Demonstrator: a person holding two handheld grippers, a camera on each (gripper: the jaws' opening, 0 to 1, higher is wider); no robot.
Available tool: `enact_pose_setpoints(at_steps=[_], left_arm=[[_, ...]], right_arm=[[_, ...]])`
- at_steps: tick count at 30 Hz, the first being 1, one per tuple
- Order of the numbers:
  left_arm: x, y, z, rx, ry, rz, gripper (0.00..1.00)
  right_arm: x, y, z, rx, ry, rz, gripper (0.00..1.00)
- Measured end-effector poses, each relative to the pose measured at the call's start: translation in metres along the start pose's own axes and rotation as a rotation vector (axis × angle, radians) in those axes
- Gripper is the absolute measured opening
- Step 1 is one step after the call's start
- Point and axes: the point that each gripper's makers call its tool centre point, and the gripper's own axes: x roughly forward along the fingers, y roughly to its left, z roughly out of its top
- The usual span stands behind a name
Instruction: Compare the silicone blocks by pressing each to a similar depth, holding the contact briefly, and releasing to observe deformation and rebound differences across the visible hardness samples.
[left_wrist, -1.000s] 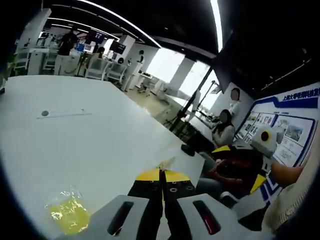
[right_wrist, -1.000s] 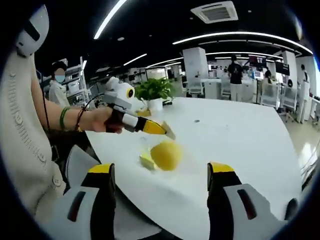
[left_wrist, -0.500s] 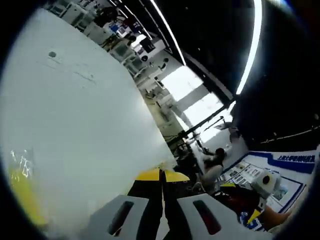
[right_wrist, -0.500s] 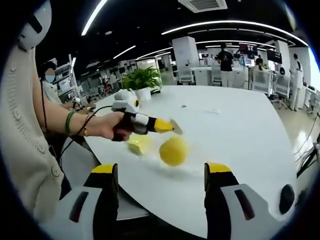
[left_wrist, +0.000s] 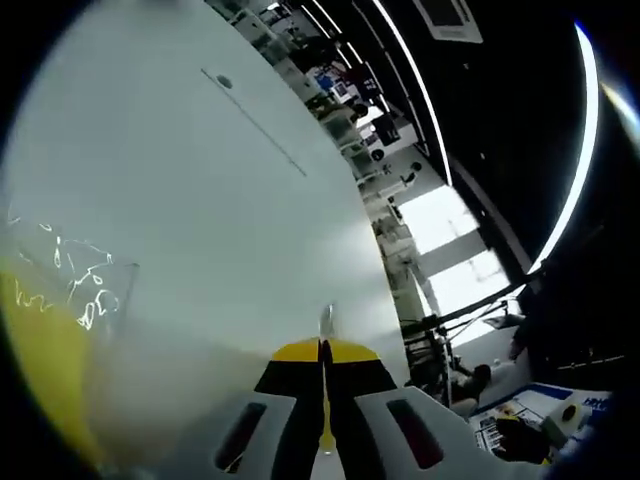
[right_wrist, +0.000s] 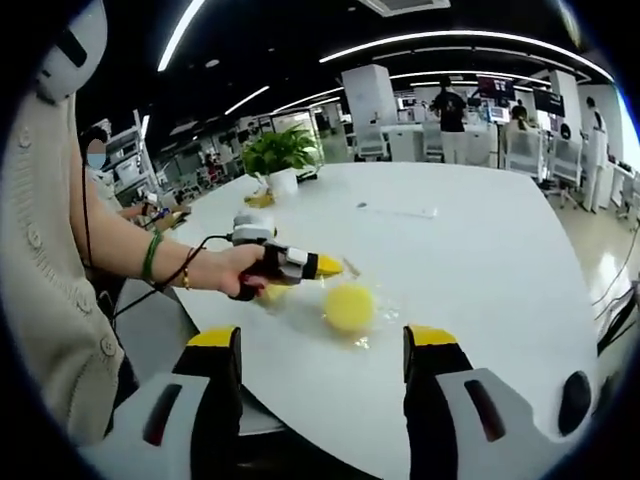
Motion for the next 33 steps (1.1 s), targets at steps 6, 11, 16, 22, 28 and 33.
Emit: enact_pose_setpoints(at_steps=[6, 11, 16, 22, 28, 33], left_arm=[[0.004, 0.02, -0.003, 0.076, 0.025, 0.087, 0.0], [0.004, 0.029, -0.005, 0.099, 0.031, 0.136, 0.0], [0.005, 0.029, -0.005, 0.16, 0.046, 0.151, 0.01], [0.005, 0.027, -0.006, 0.179, 0.047, 0.14, 0.1], [0.001, 0.021, -0.004, 0.279, 0.06, 0.156, 0.21], [-0.01, 0.013, 0.009, 0.48, 0.039, 0.19, 0.3]], right_arm=[[0.004, -0.003, -0.003, 0.009, 0.005, 0.0, 0.6], [0.007, 0.0, -0.006, 0.017, 0.01, 0.01, 0.58], [0.008, 0.0, -0.009, 0.015, 0.014, 0.01, 0.58], [0.008, 0.003, -0.008, 0.012, 0.009, 0.012, 0.58], [0.007, 0.011, -0.009, 0.006, 0.016, 0.02, 0.57], [0.004, 0.021, -0.007, -0.011, 0.019, 0.022, 0.57]])
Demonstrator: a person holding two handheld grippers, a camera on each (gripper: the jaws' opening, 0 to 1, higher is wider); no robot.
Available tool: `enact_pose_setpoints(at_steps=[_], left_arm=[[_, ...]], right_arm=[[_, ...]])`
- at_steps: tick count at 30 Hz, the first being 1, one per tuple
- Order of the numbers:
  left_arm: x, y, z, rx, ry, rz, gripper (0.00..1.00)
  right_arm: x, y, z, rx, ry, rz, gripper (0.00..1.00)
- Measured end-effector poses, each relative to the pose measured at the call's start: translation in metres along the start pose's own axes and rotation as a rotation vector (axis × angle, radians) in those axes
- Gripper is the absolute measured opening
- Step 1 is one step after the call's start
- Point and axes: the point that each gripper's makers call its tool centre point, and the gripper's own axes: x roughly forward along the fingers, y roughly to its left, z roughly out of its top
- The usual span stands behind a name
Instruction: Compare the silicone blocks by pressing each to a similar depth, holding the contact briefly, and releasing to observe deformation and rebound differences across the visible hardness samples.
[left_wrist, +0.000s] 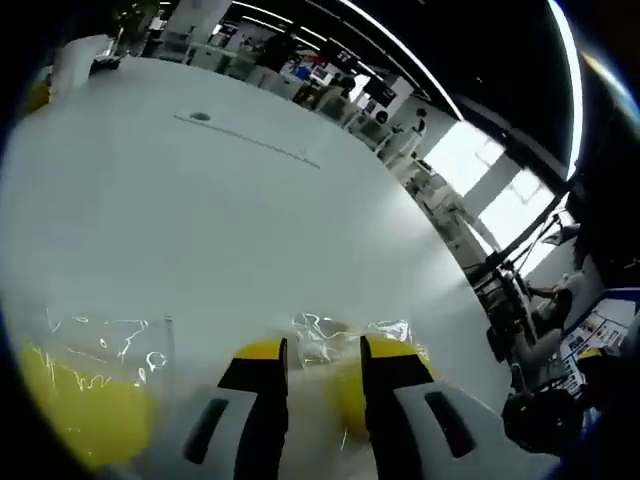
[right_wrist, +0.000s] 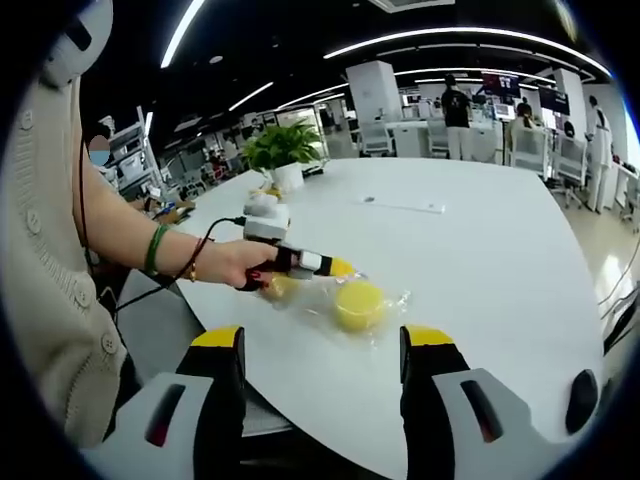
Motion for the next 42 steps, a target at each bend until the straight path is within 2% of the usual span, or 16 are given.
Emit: enact_pose_setpoints(at_steps=[5, 8, 11, 15, 18, 21, 24, 30, 33, 37, 42], left_arm=[[-0.019, -0.01, 0.011, 0.087, -0.008, -0.039, 0.32], [-0.044, -0.016, 0.022, 0.154, -0.038, -0.06, 0.31], [-0.065, -0.022, 0.029, 0.163, -0.048, -0.092, 0.29], [-0.105, -0.027, 0.044, 0.185, -0.105, -0.125, 0.27], [-0.136, -0.026, 0.058, 0.168, -0.167, -0.152, 0.26], [-0.168, -0.027, 0.063, 0.148, -0.198, -0.202, 0.27], [-0.2, -0.018, 0.064, 0.129, -0.219, -0.217, 0.3], [-0.259, 0.012, 0.063, 0.167, -0.27, -0.172, 0.4], [-0.286, 0.033, 0.059, 0.246, -0.271, -0.118, 0.45], [-0.314, 0.05, 0.052, 0.291, -0.275, -0.104, 0.51], [-0.334, 0.063, 0.045, 0.359, -0.28, -0.102, 0.6]], right_arm=[[-0.001, 0.011, 0.003, -0.019, -0.007, -0.001, 0.57], [0.002, 0.024, 0.008, -0.03, -0.016, 0.001, 0.58], [0.007, 0.036, 0.013, -0.038, -0.019, 0.007, 0.58], [0.01, 0.053, 0.023, -0.063, -0.05, 0.002, 0.58], [0.014, 0.067, 0.031, -0.085, -0.076, -0.003, 0.58], [0.018, 0.082, 0.036, -0.1, -0.099, 0.008, 0.6], [0.024, 0.096, 0.039, -0.105, -0.11, 0.021, 0.61], [0.034, 0.118, 0.034, -0.12, -0.114, 0.034, 0.61], [0.039, 0.119, 0.028, -0.133, -0.111, -0.01, 0.68], [0.041, 0.123, 0.023, -0.096, -0.124, -0.022, 0.7], [0.037, 0.124, 0.023, -0.083, -0.167, -0.02, 0.72]])
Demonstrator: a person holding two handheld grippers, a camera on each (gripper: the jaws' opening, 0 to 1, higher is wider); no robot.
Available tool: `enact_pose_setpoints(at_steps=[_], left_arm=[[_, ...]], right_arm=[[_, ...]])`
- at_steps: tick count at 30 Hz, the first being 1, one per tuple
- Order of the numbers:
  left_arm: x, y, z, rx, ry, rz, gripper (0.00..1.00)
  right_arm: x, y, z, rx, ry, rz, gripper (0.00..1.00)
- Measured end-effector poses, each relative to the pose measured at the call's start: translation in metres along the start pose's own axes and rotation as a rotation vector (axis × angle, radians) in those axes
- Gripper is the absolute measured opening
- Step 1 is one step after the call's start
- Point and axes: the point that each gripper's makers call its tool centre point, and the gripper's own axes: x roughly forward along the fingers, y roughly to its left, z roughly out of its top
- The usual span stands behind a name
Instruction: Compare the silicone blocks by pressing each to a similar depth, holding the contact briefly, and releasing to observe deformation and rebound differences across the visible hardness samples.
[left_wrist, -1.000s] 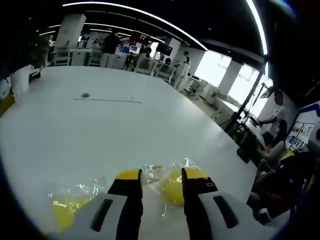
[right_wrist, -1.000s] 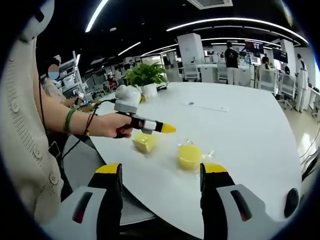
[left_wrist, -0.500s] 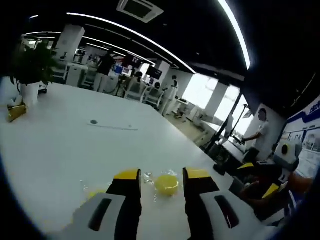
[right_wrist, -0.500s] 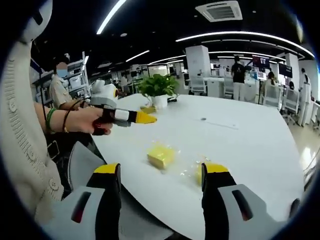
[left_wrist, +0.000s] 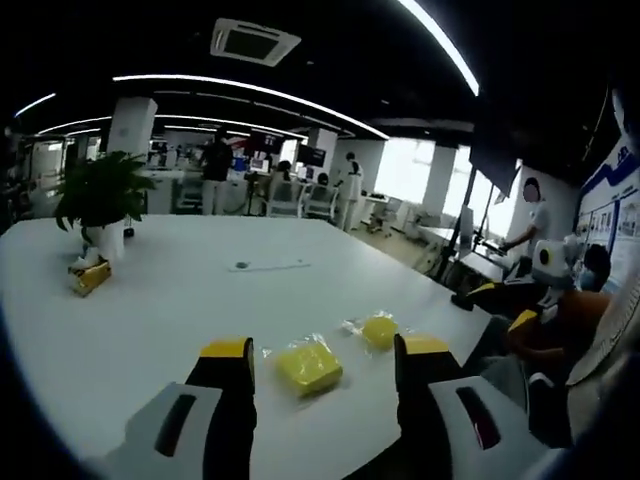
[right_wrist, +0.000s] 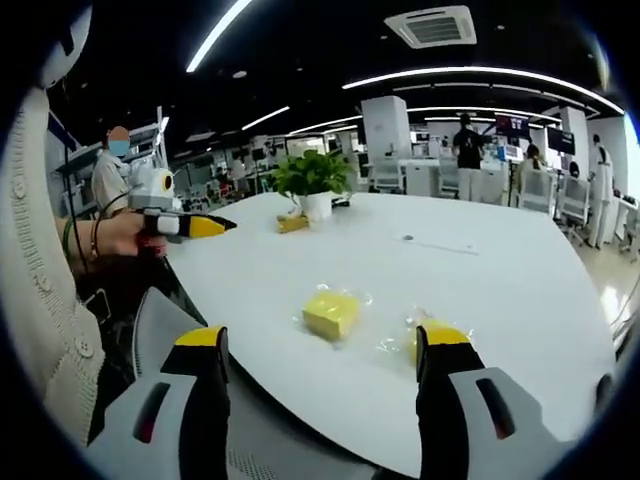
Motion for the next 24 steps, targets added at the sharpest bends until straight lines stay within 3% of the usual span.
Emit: enact_pose_setpoints(at_steps=[3, 5, 9, 15, 24], left_arm=[[-0.008, 0.005, 0.0, 0.035, -0.028, 0.006, 0.77], [-0.013, 0.005, 0.0, 0.024, -0.042, -0.006, 0.81], [-0.016, 0.002, -0.005, 0.044, -0.036, -0.015, 0.77], [-0.018, 0.002, -0.011, 0.006, -0.042, -0.017, 0.79], [-0.025, 0.019, -0.018, 0.005, -0.024, 0.042, 0.8]], right_arm=[[-0.002, -0.001, 0.002, 0.024, -0.027, 0.01, 0.77], [-0.003, -0.003, 0.004, 0.051, -0.04, 0.014, 0.8], [-0.006, -0.007, 0.007, 0.101, -0.058, 0.012, 0.84], [-0.004, -0.006, 0.012, 0.132, -0.081, 0.024, 0.86], [-0.001, -0.009, 0.001, 0.166, -0.103, -0.005, 0.89]])
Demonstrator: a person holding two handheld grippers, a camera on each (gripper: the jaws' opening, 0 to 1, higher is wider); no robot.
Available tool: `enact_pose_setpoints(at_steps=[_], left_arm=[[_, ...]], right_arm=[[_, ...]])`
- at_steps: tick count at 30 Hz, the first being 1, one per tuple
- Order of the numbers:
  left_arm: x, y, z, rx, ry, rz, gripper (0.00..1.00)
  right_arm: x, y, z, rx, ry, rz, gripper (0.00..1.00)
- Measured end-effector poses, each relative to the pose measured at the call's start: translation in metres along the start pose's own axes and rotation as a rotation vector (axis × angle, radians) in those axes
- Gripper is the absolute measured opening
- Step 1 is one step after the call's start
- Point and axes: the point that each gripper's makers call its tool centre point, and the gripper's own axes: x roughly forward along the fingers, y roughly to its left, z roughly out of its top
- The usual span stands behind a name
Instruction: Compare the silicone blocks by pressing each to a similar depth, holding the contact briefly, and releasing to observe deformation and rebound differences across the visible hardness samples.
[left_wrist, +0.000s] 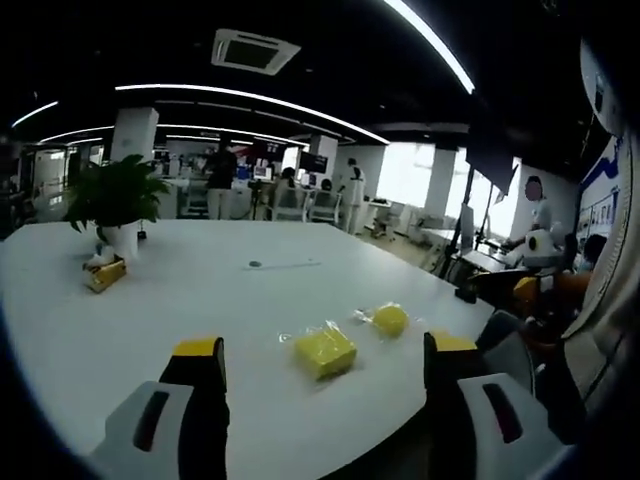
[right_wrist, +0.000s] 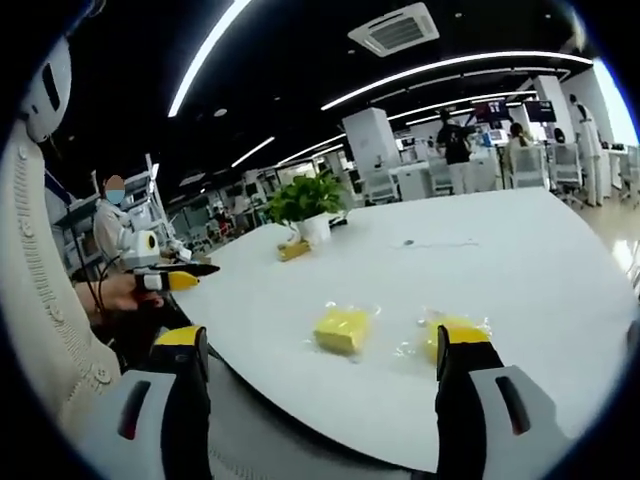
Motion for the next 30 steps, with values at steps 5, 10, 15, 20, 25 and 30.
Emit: enact_pose_setpoints(at_steps=[5, 10, 15, 20, 25, 30], left_arm=[[-0.006, 0.011, 0.009, -0.029, -0.042, 0.035, 0.82], [-0.007, 0.01, 0.01, -0.026, -0.041, 0.032, 0.81], [-0.007, 0.01, 0.011, -0.023, -0.042, 0.045, 0.78], [-0.008, 0.008, 0.011, -0.026, -0.038, 0.048, 0.77], [-0.01, 0.01, 0.01, -0.025, -0.028, 0.059, 0.77], [-0.012, 0.012, 0.014, -0.037, -0.044, 0.067, 0.76]], right_arm=[[-0.003, -0.009, 0.004, 0.005, -0.032, -0.021, 0.93], [-0.004, -0.015, 0.006, -0.019, -0.023, -0.014, 0.9], [0.002, -0.013, 0.006, -0.044, -0.002, 0.008, 0.87], [0.007, -0.009, 0.011, -0.062, -0.012, 0.017, 0.85], [0.008, -0.006, 0.01, -0.058, -0.008, 0.031, 0.85], [0.007, -0.005, 0.008, -0.049, -0.005, 0.03, 0.84]])
